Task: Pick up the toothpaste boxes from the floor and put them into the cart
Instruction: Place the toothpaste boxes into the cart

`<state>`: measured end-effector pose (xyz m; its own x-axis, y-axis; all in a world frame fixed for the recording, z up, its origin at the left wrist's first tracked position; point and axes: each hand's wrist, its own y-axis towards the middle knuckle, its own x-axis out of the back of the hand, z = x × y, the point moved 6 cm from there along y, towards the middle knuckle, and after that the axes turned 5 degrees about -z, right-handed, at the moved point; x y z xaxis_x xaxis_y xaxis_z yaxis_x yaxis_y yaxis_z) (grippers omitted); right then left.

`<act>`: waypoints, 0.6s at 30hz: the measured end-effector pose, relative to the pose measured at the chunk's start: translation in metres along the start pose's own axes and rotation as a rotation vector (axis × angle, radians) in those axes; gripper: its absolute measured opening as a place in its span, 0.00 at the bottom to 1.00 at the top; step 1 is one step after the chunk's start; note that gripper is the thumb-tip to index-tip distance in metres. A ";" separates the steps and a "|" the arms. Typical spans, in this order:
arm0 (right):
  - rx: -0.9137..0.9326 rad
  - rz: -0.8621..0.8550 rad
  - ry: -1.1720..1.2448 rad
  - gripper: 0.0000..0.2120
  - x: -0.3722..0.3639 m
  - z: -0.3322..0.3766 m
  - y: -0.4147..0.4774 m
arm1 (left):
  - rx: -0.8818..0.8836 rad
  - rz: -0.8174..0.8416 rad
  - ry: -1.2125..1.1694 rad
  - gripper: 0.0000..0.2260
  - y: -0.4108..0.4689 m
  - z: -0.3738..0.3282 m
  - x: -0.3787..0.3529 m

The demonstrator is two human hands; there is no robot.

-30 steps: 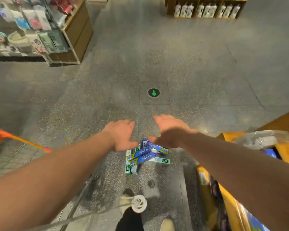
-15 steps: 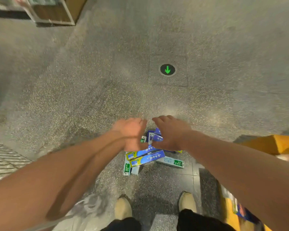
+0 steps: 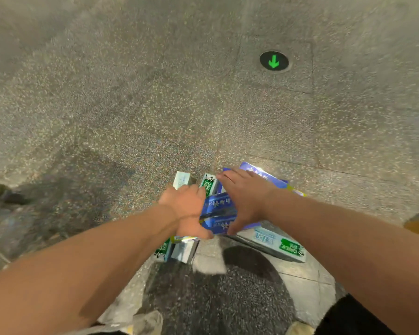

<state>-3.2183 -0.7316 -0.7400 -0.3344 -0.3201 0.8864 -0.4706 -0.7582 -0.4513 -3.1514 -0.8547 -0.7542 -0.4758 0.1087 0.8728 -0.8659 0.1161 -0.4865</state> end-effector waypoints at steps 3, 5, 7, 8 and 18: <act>0.032 0.013 -0.033 0.73 -0.030 0.000 0.013 | 0.027 -0.014 0.018 0.50 0.008 -0.005 -0.025; 0.046 0.023 -0.025 0.74 -0.045 0.001 0.018 | 0.037 -0.023 0.053 0.54 0.012 -0.005 -0.036; 0.056 0.017 -0.030 0.75 -0.054 0.002 0.021 | 0.043 -0.024 0.054 0.54 0.015 -0.006 -0.040; 0.055 0.012 -0.034 0.75 -0.057 0.002 0.022 | 0.044 -0.026 0.048 0.53 0.016 -0.006 -0.041; 0.047 0.001 -0.027 0.59 -0.053 0.008 0.021 | 0.000 -0.079 -0.057 0.36 0.019 -0.012 -0.038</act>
<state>-3.2044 -0.7351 -0.7961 -0.3120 -0.3355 0.8889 -0.4316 -0.7834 -0.4472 -3.1475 -0.8443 -0.7967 -0.4137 0.0433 0.9094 -0.9013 0.1220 -0.4158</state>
